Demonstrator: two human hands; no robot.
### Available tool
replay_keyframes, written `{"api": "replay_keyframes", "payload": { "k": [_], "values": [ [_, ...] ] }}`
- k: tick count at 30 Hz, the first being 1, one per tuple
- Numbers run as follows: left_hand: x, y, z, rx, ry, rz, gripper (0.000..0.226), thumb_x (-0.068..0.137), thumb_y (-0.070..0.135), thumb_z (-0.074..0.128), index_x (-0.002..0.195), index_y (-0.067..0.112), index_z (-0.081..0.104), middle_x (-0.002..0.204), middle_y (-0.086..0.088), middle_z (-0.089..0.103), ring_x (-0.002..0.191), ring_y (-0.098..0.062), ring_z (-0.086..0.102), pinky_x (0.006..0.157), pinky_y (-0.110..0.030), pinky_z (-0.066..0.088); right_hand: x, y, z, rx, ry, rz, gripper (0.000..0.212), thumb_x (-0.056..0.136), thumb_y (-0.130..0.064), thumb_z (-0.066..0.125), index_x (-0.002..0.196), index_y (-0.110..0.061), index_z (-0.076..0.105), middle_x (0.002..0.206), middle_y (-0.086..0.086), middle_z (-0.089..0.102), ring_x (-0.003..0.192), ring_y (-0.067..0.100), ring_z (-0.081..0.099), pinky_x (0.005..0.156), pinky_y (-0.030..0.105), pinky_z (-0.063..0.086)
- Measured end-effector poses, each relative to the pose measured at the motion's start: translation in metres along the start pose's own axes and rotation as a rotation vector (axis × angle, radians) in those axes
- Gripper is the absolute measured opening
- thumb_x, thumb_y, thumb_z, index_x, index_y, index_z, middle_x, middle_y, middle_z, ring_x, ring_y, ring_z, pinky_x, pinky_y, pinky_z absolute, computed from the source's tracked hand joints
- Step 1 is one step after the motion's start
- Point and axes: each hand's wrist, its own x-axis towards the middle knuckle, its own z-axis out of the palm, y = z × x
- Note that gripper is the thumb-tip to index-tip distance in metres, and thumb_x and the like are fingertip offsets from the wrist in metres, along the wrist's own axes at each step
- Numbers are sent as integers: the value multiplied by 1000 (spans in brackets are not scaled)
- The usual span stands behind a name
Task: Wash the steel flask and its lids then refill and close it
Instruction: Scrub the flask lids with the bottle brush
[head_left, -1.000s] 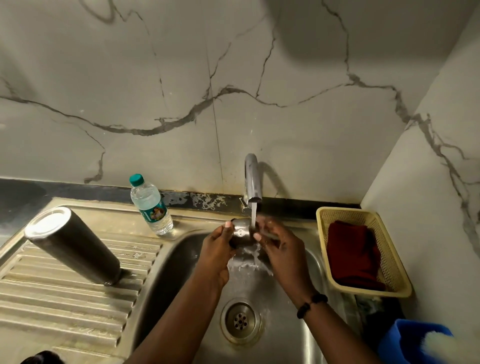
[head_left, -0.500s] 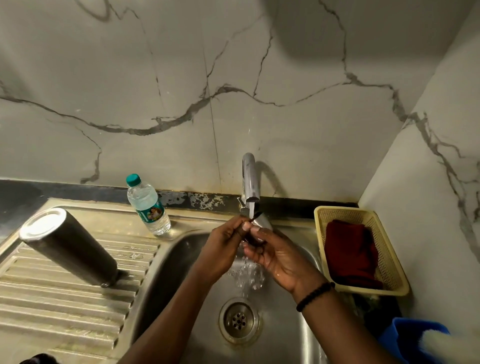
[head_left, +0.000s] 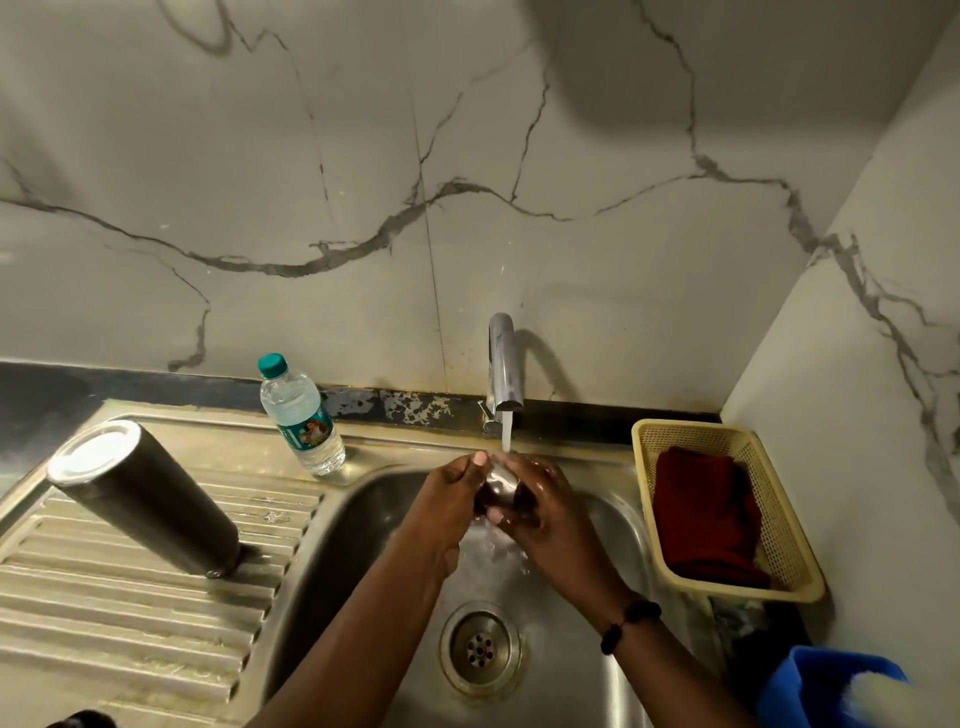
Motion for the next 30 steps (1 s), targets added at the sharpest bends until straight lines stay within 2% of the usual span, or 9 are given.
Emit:
{"api": "replay_keyframes", "payload": {
  "k": [5,7,10,15,19,21,25,27,30],
  "values": [
    [-4,-9,-6,-23,-15,183,25,99,30,57,109,9,67,101,-10,74,100,-27,70,81,-30,55,12,-17,-2,346,98,210,43,86,-29,73,122,-45,55,122,-19,60,113,-1,56,89,20,53],
    [-2,-8,0,-174,66,10,40,92,39,65,114,5,63,104,-14,73,100,-32,70,83,-36,58,13,-18,2,273,191,189,48,81,-25,78,121,-41,56,118,-21,61,111,-3,57,87,16,52],
    [-8,-1,9,-331,-63,-265,51,94,52,56,108,4,67,85,-9,72,91,-27,69,84,-41,57,11,-18,9,204,277,143,48,79,-12,79,116,-34,58,115,-18,63,107,-4,60,87,13,51],
    [-4,-8,1,-561,-40,-142,58,91,41,61,131,0,57,121,-23,67,99,-30,69,84,-39,61,2,-16,7,137,338,31,13,83,-5,73,93,-13,71,99,-9,67,93,2,63,77,15,51],
    [-2,-11,-6,-534,-46,-54,53,82,27,69,129,5,58,123,-21,67,107,-31,69,83,-35,59,3,-17,0,1,430,-30,17,88,-3,67,98,-16,69,103,-10,65,99,-2,60,82,11,48],
    [-5,-13,-8,-437,-118,10,49,83,24,67,128,5,59,124,-20,67,112,-32,67,86,-36,56,10,-22,-9,-87,342,-90,23,90,1,61,102,-15,72,111,-13,62,107,-8,56,91,11,47],
    [-6,-13,-18,-250,-292,163,44,89,10,65,132,7,57,123,-17,67,116,-30,64,98,-40,53,24,-33,-29,-34,-241,-102,26,97,-10,56,117,-19,71,119,-13,67,112,-6,59,97,18,49],
    [-4,-13,-19,-225,-313,202,49,86,6,69,134,8,56,123,-17,67,117,-30,64,98,-39,53,30,-35,-32,-49,-267,-61,24,96,-14,59,113,-23,72,112,-16,69,107,-5,63,93,14,48],
    [-6,-11,-16,-142,-271,291,56,83,6,75,135,11,54,123,-12,66,117,-29,63,94,-35,54,36,-31,-25,42,-106,53,22,93,-3,59,107,-11,73,100,-2,73,91,7,68,78,21,53]
  ]
}}
